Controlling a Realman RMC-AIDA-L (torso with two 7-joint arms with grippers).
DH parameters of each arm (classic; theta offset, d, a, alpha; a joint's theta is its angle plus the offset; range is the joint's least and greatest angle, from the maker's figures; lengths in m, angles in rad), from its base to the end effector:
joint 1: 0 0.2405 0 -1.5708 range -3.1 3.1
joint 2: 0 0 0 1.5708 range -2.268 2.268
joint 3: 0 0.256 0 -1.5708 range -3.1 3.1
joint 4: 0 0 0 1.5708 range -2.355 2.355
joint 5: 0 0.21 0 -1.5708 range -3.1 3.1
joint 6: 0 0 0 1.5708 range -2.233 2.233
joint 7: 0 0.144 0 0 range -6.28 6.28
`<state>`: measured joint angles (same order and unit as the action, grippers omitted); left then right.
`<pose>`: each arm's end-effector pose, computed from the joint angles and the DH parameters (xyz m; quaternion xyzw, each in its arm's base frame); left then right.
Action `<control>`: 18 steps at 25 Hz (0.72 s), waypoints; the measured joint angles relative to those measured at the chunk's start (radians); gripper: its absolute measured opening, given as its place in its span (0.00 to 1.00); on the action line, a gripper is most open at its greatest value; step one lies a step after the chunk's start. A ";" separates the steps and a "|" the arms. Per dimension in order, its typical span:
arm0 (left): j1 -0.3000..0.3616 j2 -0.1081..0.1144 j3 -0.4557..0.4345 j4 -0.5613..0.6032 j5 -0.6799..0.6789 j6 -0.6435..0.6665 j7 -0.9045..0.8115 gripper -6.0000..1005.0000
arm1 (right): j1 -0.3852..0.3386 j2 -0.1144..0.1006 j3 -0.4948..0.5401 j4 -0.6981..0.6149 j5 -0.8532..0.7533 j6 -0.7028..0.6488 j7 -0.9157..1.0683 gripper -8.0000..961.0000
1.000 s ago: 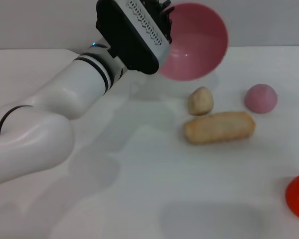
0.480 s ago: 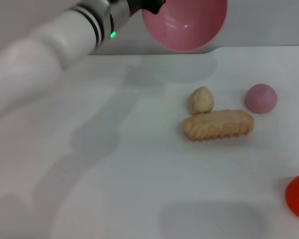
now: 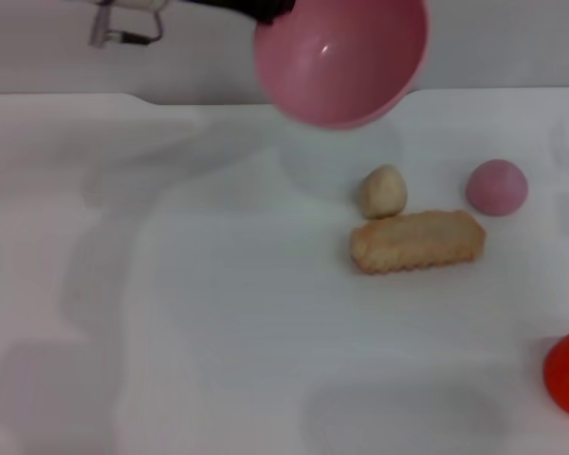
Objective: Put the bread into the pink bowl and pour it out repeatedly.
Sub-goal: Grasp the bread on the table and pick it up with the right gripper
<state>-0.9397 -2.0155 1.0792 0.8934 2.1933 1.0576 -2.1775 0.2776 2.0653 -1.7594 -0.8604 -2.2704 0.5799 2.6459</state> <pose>-0.0964 0.4718 0.0227 -0.9308 -0.2300 -0.1135 0.2605 0.2899 0.3841 0.0404 -0.6224 0.2620 0.2199 0.7040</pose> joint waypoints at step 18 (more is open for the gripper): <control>0.080 -0.002 -0.037 0.059 0.267 0.303 -0.154 0.07 | 0.209 -0.044 0.442 -0.378 -0.128 -1.397 -0.192 0.66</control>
<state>-0.8595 -2.0173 1.0419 0.9528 2.4601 1.3604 -2.3316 0.4869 2.0209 -1.3176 -1.2383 -2.3979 -0.8174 2.4538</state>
